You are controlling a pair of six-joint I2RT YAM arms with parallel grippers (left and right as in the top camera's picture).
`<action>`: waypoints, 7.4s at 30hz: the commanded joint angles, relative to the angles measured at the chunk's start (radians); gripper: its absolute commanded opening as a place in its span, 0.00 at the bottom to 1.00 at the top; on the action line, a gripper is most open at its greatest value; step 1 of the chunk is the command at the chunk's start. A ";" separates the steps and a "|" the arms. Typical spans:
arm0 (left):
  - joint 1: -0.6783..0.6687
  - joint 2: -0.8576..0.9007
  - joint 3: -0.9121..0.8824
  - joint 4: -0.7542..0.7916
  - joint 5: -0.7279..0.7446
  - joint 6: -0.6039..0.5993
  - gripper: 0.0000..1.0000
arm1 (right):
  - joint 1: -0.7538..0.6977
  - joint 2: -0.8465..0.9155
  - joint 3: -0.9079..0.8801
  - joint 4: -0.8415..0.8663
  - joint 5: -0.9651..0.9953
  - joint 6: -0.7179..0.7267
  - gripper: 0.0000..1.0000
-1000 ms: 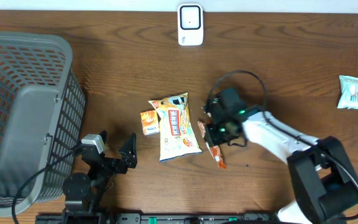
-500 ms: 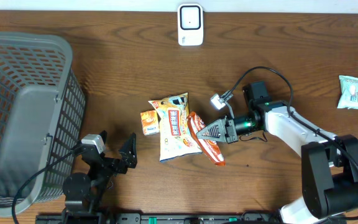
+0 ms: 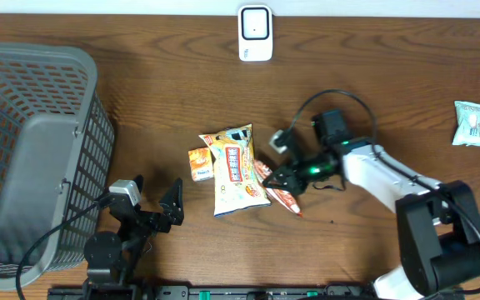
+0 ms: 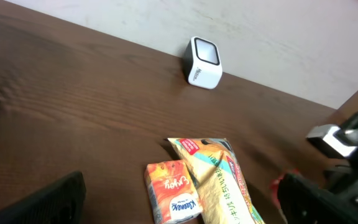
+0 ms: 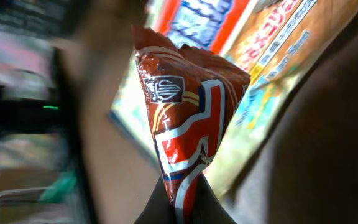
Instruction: Scan the item barcode
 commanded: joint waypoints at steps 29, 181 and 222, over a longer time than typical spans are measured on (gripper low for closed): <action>-0.002 0.001 -0.013 -0.006 -0.006 -0.005 0.98 | 0.278 -0.044 0.080 -0.099 0.771 0.199 0.82; -0.002 0.001 -0.013 -0.006 -0.006 -0.005 0.98 | -0.195 0.737 1.839 -1.169 0.871 0.219 0.01; -0.002 0.001 -0.013 -0.006 -0.006 -0.005 0.98 | -0.305 0.508 1.521 -1.071 1.043 1.028 0.99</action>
